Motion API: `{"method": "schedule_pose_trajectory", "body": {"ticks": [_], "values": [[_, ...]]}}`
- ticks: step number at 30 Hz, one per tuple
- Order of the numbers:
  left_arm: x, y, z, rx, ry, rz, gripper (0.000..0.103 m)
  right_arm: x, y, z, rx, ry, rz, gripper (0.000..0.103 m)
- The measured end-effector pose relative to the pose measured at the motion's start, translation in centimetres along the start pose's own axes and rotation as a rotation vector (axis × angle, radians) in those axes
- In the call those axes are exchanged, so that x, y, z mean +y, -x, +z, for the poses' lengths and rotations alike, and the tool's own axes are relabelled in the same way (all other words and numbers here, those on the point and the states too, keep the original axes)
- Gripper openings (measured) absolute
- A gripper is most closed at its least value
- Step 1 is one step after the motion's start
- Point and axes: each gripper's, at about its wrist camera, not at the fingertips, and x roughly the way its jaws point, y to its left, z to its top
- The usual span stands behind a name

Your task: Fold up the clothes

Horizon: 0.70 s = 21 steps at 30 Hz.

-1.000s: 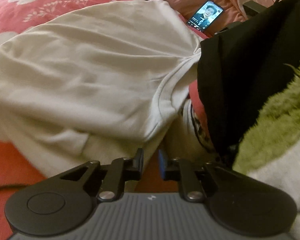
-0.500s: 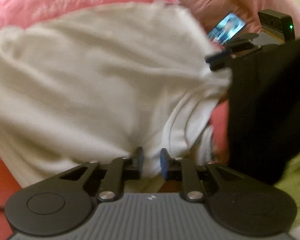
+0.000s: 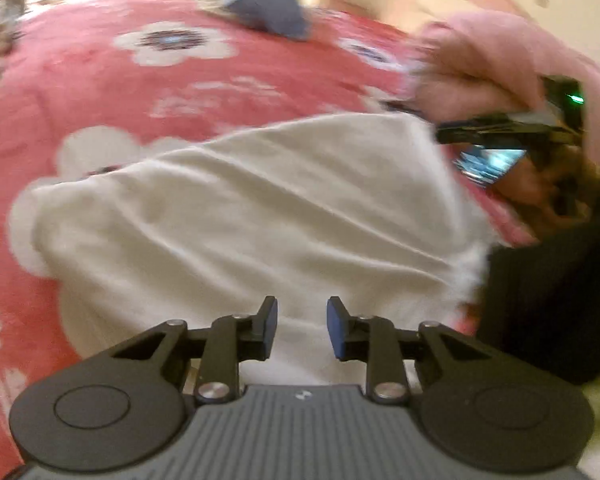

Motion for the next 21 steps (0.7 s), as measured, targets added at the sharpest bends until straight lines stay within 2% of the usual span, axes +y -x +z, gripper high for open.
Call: {"method": "schedule_pose_trajectory", "body": {"ticks": [2,3,4,6,8,10,13,17,19,21], "values": [[1.1,-1.5,-1.4,0.034,0.038,0.063,0.025,-1.0,-1.8,-0.7,0.007,-0.039,-0.069,0.027],[1.6,-2.2,-2.2,0.054,0.056,0.091,0.018,-1.9,-2.9,-1.8,0.063,-0.045,-0.112,0.027],[1.9,-2.3,-2.7,0.06,0.069,0.097,0.018,-2.5,-4.4,-3.3,0.156,-0.06,-0.149,0.026],[2.2,-1.5,-2.9,0.047,0.083,0.075,0.018,-3.5,-4.2,-5.4,0.125,-0.105,-0.13,0.026],[2.7,-0.3,-2.3,0.036,0.096,0.049,0.022,-3.5,-3.6,-4.4,0.161,-0.119,-0.153,0.026],[3.0,1.3,-1.2,-0.007,0.066,0.046,0.024,-3.2,-2.8,-2.7,0.14,-0.109,-0.175,0.026],[4.3,1.4,-0.4,-0.049,0.088,0.07,0.027,-1.9,-1.9,-0.3,0.045,-0.049,-0.187,0.026],[6.4,1.1,0.3,-0.094,0.141,0.105,0.028,-1.9,-5.0,2.9,-0.041,-0.02,-0.238,0.025],[7.4,1.0,0.6,-0.117,0.167,0.122,0.019,-3.6,-7.3,2.0,0.011,-0.056,-0.291,0.025],[8.4,0.8,1.0,-0.139,0.193,0.14,0.019,-4.7,-8.3,1.5,0.032,-0.09,-0.314,0.025]]}}
